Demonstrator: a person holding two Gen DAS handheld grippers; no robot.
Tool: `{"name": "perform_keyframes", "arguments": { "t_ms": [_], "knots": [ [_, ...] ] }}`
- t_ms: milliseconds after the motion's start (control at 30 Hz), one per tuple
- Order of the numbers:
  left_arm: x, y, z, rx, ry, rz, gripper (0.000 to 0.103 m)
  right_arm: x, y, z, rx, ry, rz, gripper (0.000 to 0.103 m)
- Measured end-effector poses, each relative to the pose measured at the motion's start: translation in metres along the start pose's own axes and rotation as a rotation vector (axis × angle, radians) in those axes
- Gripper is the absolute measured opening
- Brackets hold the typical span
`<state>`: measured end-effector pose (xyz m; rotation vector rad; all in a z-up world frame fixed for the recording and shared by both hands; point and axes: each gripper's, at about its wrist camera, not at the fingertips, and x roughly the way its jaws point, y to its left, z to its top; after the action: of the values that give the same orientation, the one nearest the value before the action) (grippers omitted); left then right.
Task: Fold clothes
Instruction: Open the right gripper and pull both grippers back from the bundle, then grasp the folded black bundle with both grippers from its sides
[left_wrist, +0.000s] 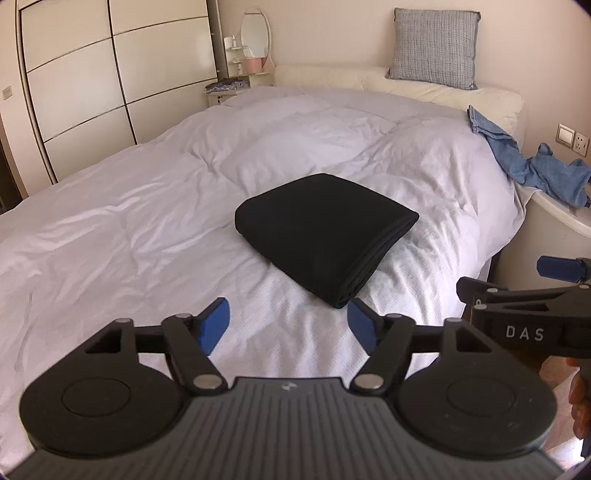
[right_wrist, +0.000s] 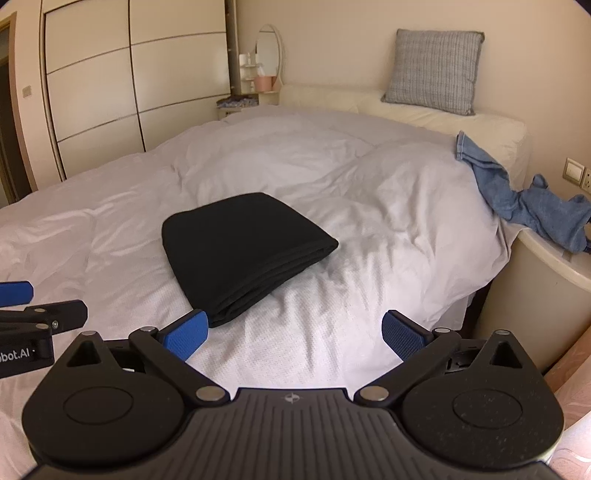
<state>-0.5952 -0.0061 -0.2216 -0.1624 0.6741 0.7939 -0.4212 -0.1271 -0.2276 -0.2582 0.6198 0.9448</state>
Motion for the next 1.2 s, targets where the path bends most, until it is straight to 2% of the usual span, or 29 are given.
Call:
{"name": "perform_keyframes", "arguments": {
  "t_ms": [400,800,1100,1200],
  "knots": [
    [0.069,0.005,0.013,-0.039,0.096,-0.025,0.074,0.064,-0.005,0.009,0.004,0.1,-0.032,0.103],
    [0.135,0.032,0.014,-0.149,0.197,-0.061,0.075,0.13,-0.006,0.007,-0.009,0.212,-0.069,0.103],
    [0.163,0.05,0.023,-0.18,0.2,-0.068,0.078,0.156,0.001,0.017,-0.041,0.221,-0.088,0.103],
    [0.173,0.058,0.028,-0.21,0.204,-0.094,0.081,0.16,-0.007,0.022,0.013,0.189,-0.038,0.103]
  ]
}}
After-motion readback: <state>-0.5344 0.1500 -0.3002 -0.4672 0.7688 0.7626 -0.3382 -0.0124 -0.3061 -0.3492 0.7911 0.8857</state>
